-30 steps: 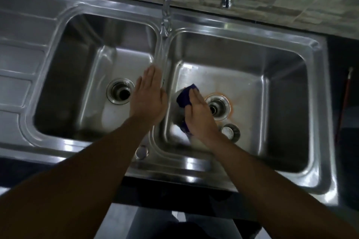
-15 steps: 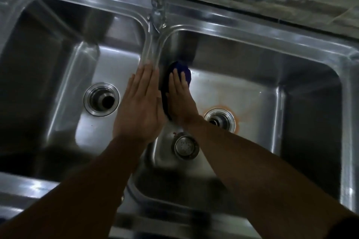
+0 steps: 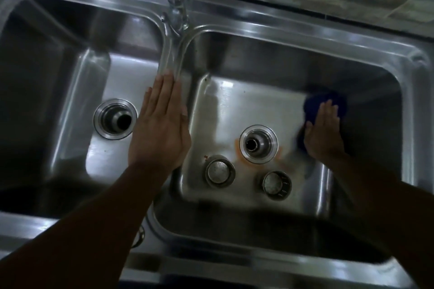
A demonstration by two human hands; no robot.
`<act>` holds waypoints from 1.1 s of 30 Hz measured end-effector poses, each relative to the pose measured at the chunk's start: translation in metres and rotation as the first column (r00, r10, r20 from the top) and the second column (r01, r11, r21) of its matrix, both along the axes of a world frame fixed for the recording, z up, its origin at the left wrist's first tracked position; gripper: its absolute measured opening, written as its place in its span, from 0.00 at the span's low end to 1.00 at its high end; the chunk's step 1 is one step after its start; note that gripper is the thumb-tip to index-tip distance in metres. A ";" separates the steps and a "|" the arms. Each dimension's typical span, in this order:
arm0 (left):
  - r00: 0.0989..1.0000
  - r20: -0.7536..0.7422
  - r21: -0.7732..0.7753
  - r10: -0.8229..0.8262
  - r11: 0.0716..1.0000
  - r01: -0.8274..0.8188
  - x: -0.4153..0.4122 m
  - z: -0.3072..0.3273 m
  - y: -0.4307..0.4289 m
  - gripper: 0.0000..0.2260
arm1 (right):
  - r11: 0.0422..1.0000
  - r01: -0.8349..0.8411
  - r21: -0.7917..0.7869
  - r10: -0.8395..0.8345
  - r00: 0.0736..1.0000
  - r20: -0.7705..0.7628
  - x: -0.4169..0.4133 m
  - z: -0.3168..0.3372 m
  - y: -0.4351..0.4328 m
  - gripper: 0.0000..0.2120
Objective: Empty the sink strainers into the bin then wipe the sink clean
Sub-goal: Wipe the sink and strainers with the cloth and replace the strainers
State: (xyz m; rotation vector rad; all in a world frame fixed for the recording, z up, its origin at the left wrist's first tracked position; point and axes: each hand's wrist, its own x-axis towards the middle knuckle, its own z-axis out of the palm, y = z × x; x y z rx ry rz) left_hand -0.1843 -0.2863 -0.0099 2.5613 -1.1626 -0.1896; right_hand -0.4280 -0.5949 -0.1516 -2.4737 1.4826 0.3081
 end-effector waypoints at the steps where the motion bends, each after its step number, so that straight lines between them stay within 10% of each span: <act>1: 1.000 0.013 -0.001 0.000 1.000 0.000 0.000 -0.002 0.000 0.26 | 0.999 0.037 0.005 -0.037 0.999 0.009 0.006 0.000 0.003 0.30; 5: 0.999 0.042 -0.005 0.009 1.000 -0.009 -0.001 -0.006 0.000 0.25 | 0.978 0.207 0.028 -0.208 0.976 0.067 0.069 0.003 0.040 0.31; 11: 0.999 0.039 -0.027 0.025 0.999 -0.024 -0.001 -0.008 -0.001 0.25 | 0.981 -0.182 0.063 0.169 0.970 0.172 0.163 -0.006 0.125 0.38; 19: 0.999 0.034 -0.010 0.020 1.000 -0.020 -0.001 -0.004 -0.001 0.26 | 0.702 -0.712 0.010 0.703 0.695 0.147 0.169 -0.018 0.114 0.30; 27: 0.998 0.061 0.024 0.004 1.000 -0.005 -0.003 -0.001 -0.002 0.26 | 0.967 -0.256 0.001 0.255 0.963 0.088 0.019 -0.011 0.023 0.31; 33: 0.997 0.074 0.057 0.000 0.998 -0.004 -0.004 -0.001 -0.003 0.27 | 0.988 0.152 -0.013 -0.152 0.988 0.001 0.026 -0.005 0.030 0.33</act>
